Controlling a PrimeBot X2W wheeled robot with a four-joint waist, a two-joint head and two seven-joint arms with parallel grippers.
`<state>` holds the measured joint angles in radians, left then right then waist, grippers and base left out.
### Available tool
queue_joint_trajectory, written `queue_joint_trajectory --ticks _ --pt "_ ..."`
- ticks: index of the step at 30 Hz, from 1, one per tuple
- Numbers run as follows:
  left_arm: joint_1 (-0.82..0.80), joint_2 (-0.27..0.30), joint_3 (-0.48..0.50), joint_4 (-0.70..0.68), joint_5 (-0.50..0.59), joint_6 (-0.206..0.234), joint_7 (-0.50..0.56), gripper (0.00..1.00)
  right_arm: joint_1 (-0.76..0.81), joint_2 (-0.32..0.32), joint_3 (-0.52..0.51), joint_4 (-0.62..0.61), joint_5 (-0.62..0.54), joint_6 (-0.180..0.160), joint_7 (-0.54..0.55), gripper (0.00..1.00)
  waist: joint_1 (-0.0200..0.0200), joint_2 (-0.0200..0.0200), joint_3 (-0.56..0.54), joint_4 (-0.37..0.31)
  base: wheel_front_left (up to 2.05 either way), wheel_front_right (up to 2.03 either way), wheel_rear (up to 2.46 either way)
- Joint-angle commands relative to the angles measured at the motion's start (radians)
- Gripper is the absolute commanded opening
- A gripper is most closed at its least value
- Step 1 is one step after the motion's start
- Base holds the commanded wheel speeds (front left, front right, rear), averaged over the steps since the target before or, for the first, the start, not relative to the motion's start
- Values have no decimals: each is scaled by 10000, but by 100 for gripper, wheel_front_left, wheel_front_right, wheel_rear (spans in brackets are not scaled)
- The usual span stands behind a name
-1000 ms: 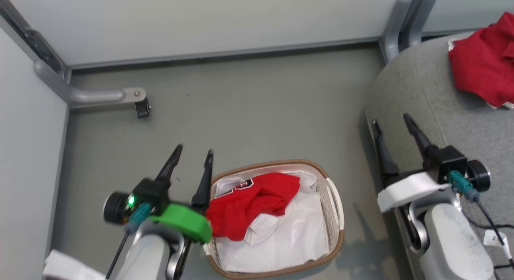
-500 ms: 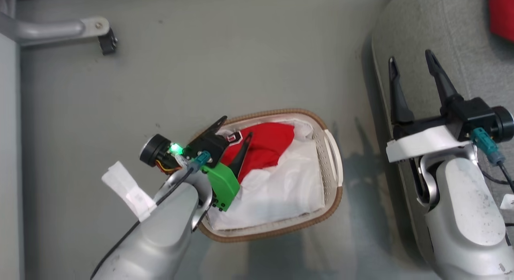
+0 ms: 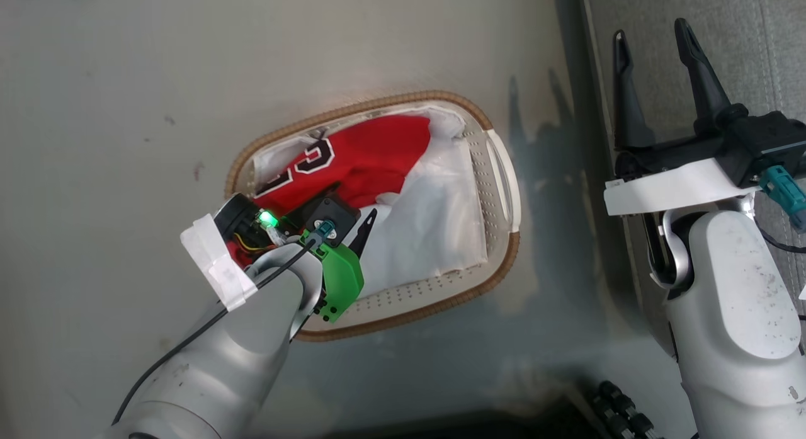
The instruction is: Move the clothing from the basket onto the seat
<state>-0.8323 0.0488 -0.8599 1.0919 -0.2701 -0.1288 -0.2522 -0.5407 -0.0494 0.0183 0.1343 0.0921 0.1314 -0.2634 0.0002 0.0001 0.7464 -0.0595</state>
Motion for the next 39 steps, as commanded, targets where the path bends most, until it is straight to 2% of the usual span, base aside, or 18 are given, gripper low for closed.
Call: queue_joint_trajectory --ticks 1,11,21,22,24,25,33,39 --pt "-264 52 -98 143 -110 -33 33 100 -151 -21 30 -82 116 -14 -20 100 -2 -1 870 -598 0 0 0" --pt "-986 187 -461 1255 -281 -30 212 100 -399 -21 169 -346 594 -14 -20 100 -2 -1 1568 -1041 0 0 0" --pt "-1380 326 -286 1672 -507 540 105 100 -493 -31 167 -374 806 -14 -18 100 -2 -1 1815 -1158 0 0 0" --pt "-1394 323 -268 1701 -550 588 160 63 -503 -31 180 -364 805 -14 -17 100 -2 -1 1818 -1157 0 0 0" --pt "-1414 308 -280 1744 -588 589 187 3 -527 -30 209 -347 802 -14 -11 100 -2 -1 1814 -1155 0 0 0" --pt "-1422 297 -288 1752 -607 570 175 0 -536 -30 215 -338 804 -14 -11 100 -2 -1 1805 -1149 0 0 0" --pt "-1110 157 -435 1413 -670 331 -65 0 -407 -27 213 -137 661 -14 -12 100 -2 -1 1341 -980 0 0 0" --pt "-776 342 -458 611 -614 271 -135 0 -202 -27 217 77 523 -14 -12 100 -2 -1 597 -785 0 0 0"
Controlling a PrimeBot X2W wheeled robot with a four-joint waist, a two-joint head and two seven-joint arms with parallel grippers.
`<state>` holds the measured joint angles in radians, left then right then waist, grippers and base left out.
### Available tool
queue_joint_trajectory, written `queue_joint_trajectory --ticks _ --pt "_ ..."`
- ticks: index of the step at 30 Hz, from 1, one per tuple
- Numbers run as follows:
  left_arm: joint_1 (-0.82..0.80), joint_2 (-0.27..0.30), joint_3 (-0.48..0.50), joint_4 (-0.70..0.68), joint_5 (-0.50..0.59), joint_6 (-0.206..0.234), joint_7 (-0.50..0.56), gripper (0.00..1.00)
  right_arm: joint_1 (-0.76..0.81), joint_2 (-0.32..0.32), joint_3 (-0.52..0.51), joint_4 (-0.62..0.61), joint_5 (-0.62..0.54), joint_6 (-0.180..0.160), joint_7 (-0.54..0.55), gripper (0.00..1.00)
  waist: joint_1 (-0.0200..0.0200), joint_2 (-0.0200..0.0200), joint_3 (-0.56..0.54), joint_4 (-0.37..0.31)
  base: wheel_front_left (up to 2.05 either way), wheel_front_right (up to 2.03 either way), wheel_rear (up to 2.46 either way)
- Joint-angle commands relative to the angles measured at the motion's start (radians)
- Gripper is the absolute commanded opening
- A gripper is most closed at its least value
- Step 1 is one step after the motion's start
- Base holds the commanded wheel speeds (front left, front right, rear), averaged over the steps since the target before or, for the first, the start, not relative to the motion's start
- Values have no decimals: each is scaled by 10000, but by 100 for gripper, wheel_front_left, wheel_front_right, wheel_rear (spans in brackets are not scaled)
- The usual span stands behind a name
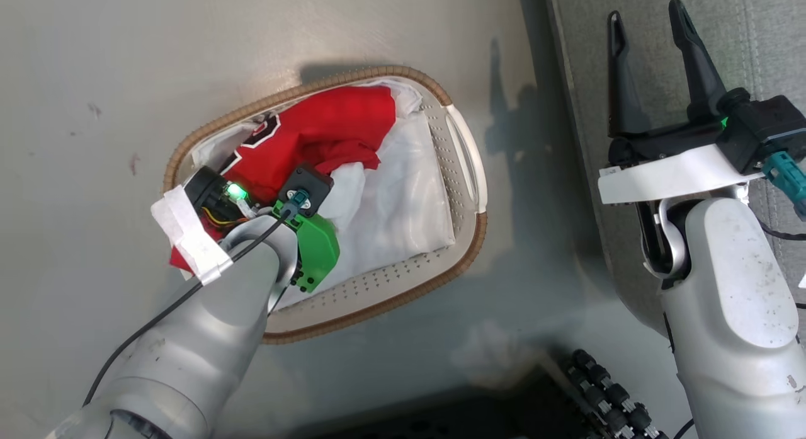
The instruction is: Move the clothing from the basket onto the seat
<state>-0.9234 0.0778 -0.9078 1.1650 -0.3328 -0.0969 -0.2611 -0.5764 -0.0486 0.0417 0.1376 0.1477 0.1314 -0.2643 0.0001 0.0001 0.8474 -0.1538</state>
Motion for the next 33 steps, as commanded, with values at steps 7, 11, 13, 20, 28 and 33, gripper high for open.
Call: queue_joint_trajectory --ticks 7,11,13,20,28,33 --pt "888 656 64 -2000 309 21 -46 0 586 -36 -29 391 -263 -14 -3 100 -1 -1 -1626 462 0 0 0" --pt "1338 993 114 -3193 583 103 -45 0 970 -35 -53 672 -418 -14 -2 100 -1 -1 -2514 729 0 0 0" --pt "1575 1167 114 -3801 748 182 -44 0 1177 -36 -36 835 -473 -14 -2 100 -1 -1 -2989 855 0 0 0" --pt "2145 1838 128 -5428 1099 285 -47 0 1893 -38 125 1331 -483 -14 -2 100 -1 -1 -4726 1121 0 0 0" --pt "1642 2709 212 -6892 1046 72 293 0 2519 -36 468 1737 -447 -14 -2 100 -1 -1 -6207 1110 0 0 0" --pt "1175 3311 439 -7837 849 -34 957 0 2728 -36 753 1864 -351 -14 -2 100 -1 -1 -6818 1036 0 0 0"
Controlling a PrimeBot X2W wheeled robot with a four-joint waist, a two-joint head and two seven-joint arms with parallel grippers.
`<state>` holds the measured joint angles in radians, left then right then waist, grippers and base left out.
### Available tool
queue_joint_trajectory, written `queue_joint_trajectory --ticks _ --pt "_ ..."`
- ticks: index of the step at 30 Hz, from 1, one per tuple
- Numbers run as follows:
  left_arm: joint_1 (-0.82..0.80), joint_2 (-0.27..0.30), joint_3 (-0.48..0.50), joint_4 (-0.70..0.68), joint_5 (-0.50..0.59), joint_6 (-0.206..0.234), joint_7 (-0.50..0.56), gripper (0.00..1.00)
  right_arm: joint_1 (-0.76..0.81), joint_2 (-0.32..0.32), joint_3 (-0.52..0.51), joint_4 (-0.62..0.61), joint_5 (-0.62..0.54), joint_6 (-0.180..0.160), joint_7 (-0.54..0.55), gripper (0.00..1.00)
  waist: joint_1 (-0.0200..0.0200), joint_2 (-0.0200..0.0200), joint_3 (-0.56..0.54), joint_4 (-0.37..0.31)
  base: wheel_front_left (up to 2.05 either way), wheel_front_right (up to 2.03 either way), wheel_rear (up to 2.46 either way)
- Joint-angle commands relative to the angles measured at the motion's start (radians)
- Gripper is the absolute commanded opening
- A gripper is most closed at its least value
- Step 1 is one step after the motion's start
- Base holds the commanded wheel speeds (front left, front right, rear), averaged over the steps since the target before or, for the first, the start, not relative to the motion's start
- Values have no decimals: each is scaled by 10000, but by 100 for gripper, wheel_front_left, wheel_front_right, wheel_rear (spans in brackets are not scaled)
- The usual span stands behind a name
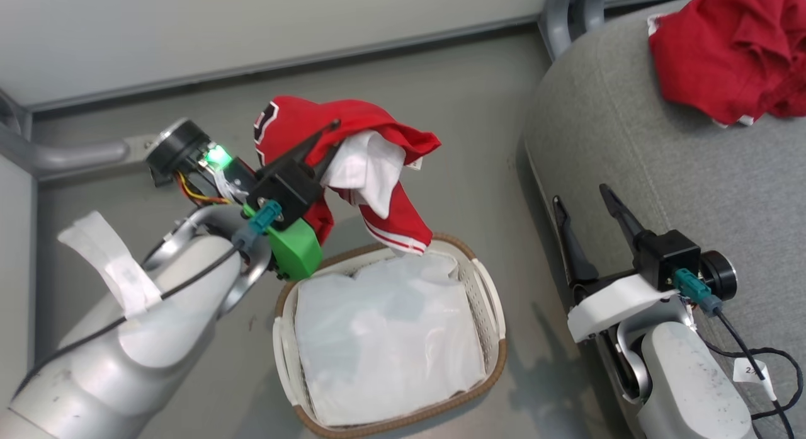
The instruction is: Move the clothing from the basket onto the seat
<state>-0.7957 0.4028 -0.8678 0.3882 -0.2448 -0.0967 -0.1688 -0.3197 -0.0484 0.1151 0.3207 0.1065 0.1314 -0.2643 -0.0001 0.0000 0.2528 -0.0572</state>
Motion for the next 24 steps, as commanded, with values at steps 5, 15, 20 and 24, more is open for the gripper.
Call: queue_joint_trajectory --ticks 5,15,20,24 --pt "-602 377 353 -783 -457 -109 660 0 247 -36 365 88 94 -14 -2 100 1 0 -1213 -14 0 0 0" --pt "-1358 292 718 -1461 -832 20 1324 0 -36 -35 1335 124 266 -14 -2 100 1 0 -1476 -29 0 0 0" --pt "-1574 -2 558 -1599 -827 34 1469 0 -151 -37 1957 326 345 -14 -2 100 1 0 -1707 59 0 0 0" --pt "-1681 -248 444 -1742 -925 19 1564 0 -398 -37 2517 694 447 -14 -2 100 1 0 -1847 122 0 0 0"
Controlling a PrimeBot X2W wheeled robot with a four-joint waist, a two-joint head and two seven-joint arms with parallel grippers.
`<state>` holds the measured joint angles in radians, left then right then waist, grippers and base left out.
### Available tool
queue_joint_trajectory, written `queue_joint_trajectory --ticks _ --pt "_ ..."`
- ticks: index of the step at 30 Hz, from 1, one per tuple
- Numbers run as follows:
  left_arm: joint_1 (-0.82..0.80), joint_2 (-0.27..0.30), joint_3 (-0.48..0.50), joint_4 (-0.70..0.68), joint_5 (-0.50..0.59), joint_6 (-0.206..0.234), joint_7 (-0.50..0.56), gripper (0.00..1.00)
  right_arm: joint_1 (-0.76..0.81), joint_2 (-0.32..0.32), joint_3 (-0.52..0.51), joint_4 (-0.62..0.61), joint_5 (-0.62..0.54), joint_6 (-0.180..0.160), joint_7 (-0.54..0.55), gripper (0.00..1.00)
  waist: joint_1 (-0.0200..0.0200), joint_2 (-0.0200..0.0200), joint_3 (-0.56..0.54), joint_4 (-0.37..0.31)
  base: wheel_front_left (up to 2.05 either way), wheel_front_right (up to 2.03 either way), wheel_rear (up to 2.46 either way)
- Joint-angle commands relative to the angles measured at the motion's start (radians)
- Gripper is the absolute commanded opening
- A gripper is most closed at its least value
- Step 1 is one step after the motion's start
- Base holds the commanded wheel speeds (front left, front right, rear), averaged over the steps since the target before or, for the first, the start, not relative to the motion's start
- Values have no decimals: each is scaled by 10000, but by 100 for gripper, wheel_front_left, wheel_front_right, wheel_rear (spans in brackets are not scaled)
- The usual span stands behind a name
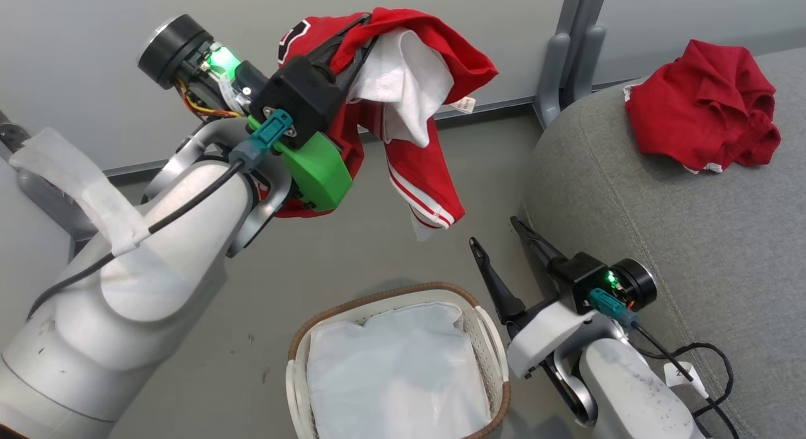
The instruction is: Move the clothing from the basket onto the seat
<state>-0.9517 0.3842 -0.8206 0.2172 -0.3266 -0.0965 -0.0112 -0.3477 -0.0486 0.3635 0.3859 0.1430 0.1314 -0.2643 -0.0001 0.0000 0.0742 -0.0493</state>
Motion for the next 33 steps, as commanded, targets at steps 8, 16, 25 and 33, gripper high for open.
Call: queue_joint_trajectory --ticks 8,16,25,33 --pt "-307 -471 -379 -279 -237 -78 145 0 -1072 -36 1003 849 330 -14 -2 100 1 0 -191 327 0 0 0" --pt "-80 -582 -629 -540 -418 -146 132 0 -1732 -36 1173 363 398 -14 -2 100 1 0 -163 516 0 0 0" --pt "638 -250 -346 -278 -943 147 -12 0 -1829 -36 1017 -302 347 -14 -2 0 1 0 25 480 0 0 0" --pt "1670 -121 13 485 -1544 474 -877 100 -1636 -36 724 -662 338 -14 -2 0 1 0 293 324 0 0 0"
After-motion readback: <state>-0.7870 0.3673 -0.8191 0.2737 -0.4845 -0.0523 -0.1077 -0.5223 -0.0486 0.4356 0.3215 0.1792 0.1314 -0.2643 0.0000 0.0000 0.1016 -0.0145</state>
